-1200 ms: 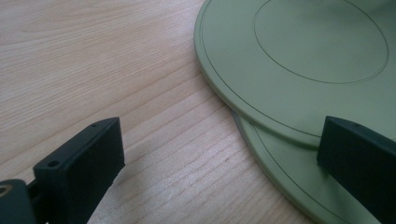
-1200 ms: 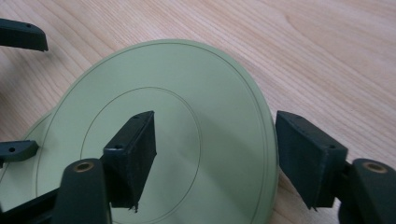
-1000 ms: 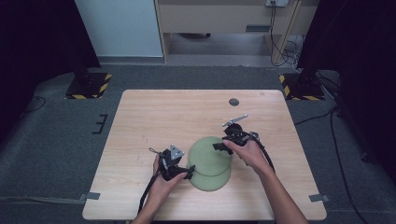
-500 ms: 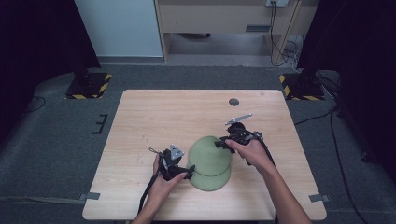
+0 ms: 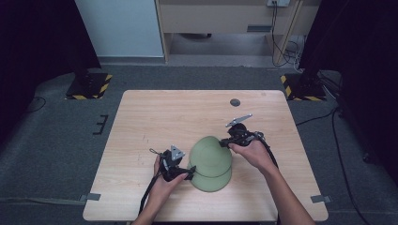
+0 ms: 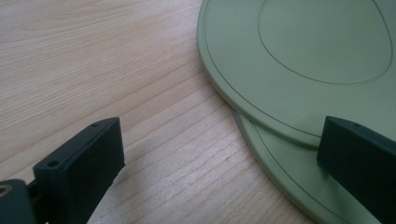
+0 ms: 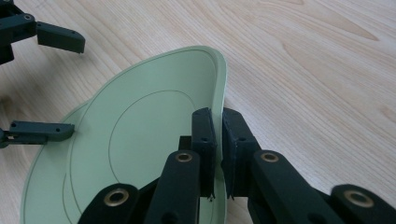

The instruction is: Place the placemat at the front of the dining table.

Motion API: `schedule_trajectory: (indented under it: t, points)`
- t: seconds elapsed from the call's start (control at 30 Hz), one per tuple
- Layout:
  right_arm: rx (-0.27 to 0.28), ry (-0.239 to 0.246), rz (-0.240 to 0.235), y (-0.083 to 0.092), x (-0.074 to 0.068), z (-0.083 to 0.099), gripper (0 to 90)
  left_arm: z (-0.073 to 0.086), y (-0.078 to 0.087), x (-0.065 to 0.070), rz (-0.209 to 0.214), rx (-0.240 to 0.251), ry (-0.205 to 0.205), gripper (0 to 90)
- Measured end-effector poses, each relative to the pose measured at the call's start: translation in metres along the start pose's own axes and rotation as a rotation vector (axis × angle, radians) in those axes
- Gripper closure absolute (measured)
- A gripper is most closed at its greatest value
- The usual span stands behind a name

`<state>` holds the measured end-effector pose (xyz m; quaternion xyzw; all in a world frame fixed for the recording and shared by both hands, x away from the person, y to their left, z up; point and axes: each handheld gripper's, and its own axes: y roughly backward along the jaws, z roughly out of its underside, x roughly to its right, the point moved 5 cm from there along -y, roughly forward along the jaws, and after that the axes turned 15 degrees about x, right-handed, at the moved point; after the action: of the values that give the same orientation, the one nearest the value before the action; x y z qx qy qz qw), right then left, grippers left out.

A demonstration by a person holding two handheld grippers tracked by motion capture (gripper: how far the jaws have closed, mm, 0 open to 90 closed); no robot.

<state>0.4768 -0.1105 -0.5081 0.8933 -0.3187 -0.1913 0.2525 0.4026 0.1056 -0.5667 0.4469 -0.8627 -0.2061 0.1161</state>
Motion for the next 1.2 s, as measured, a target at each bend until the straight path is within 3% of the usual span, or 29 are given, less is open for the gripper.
schedule_trajectory:
  t: [0.27, 0.43, 0.93, 1.2]
  points:
    - [0.003, 0.019, 0.042, -0.001, 0.002, 0.0, 85.7, 0.0, 0.001, -0.001, -0.003, 0.0, -0.006, 1.0]
    - [0.025, 0.025, 0.061, -0.002, 0.002, -0.003, 85.9, -0.002, 0.007, -0.012, -0.025, 0.006, 0.009, 1.8]
    - [0.083, -0.016, 0.026, 0.015, -0.001, -0.015, 86.0, -0.003, 0.017, -0.033, -0.06, 0.024, 0.042, 2.3]
    - [0.144, -0.03, 0.015, 0.027, -0.002, -0.03, 86.0, -0.002, 0.021, -0.05, -0.097, 0.02, 0.059, 2.3]
